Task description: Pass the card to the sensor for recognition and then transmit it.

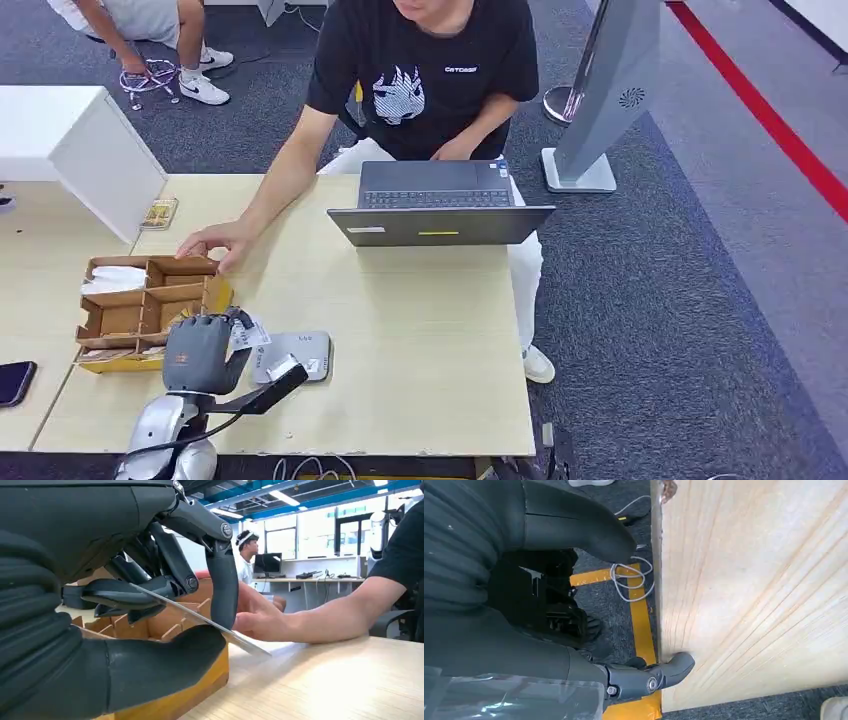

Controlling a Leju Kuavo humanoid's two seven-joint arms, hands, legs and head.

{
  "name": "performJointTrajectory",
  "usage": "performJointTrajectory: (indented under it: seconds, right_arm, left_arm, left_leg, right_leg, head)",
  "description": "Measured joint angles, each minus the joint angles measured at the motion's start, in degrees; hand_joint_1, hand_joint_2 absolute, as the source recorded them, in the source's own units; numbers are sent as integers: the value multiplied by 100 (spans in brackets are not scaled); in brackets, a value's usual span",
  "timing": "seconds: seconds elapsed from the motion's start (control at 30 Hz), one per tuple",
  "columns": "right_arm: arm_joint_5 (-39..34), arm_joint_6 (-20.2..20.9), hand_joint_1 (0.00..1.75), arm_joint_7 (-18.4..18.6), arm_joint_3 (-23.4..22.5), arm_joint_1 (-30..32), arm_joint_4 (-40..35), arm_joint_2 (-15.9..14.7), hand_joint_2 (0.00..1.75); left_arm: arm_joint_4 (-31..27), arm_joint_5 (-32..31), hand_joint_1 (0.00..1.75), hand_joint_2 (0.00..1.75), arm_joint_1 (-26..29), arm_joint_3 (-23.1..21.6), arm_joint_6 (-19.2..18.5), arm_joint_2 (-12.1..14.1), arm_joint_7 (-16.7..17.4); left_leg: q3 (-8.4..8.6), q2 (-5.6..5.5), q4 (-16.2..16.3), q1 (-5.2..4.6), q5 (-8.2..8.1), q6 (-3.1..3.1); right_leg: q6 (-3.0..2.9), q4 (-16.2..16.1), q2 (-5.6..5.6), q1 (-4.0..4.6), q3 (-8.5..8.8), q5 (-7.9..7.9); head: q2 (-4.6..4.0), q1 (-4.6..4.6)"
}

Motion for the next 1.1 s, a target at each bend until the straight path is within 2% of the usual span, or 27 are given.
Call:
performJointTrajectory:
  seconds: [0.4, 0.5, 0.53, 0.6, 0.63, 0.7, 0.8, 0.87, 1.1]
  right_arm:
    - [0, -6, 0, 2, -13, -3, 2, 0, 175]
    - [37, -141, 0, 82, -13, -10, 2, 11, 175]
    - [-133, -438, 0, 210, -30, 51, -13, 37, 175]
    - [-901, -1033, 0, 668, -392, 419, -523, 290, 175]
    - [-1083, -1049, 0, 897, -685, 558, -704, 330, 175]
    - [-1086, -1047, 0, 1041, -1249, 884, -1059, 409, 175]
    - [-846, -1060, 0, 1110, -1789, 1041, -1309, 476, 175]
    - [-679, -1091, 0, 1123, -1970, 1067, -1366, 494, 175]
    - [-516, -1226, 0, 994, -2579, 1012, -1283, 476, 175]
  left_arm:
    - [0, 0, 175, 175, -2, -7, -2, 0, 0]
    - [61, -2, 175, 175, -92, -39, -63, -28, 13]
    - [122, -61, 175, 175, -146, -50, -64, -35, 156]
    - [112, -162, 175, 175, -38, -37, -65, -9, 380]
    - [92, -186, 175, 175, 70, -17, -88, 2, 378]
    - [92, -278, 175, 175, 254, 24, -175, 22, 317]
    - [131, -410, 168, 175, 313, 55, -312, 31, 315]
    - [227, -481, 166, 175, 335, 55, -391, 7, 376]
    - [566, -555, 169, 175, 389, 55, -291, 0, 400]
  left_leg:
    - [0, 0, 0, 0, 0, 0]
    - [1, -1, 1, 0, 0, 0]
    - [1, -1, 1, 0, 0, 0]
    - [15, -9, -3, 0, -9, 3]
    - [17, -10, -3, -9, -10, 1]
    - [4, -13, -3, -2, -11, 3]
    - [-10, -10, -4, -5, -13, 4]
    - [-5, -11, -4, -5, -25, 4]
    - [1, -14, -3, -9, -15, 15]
  right_leg:
    - [0, 0, 0, 0, 0, 0]
    - [0, 0, -3, 0, -1, 0]
    - [1, -1, -4, 0, 1, -1]
    - [4, -1, -10, 0, 23, -15]
    - [2, 0, -11, -7, 21, -17]
    - [2, 1, -13, -3, 15, -22]
    - [3, 0, -11, -5, -4, -22]
    - [5, -1, -12, -5, 3, -25]
    - [6, -1, -22, -7, 15, -23]
  head:
    - [0, 0]
    - [0, -2]
    - [0, 0]
    - [-2, -2]
    - [-2, -11]
    - [0, -11]
    - [0, -2]
    - [0, 5]
    - [0, 2]
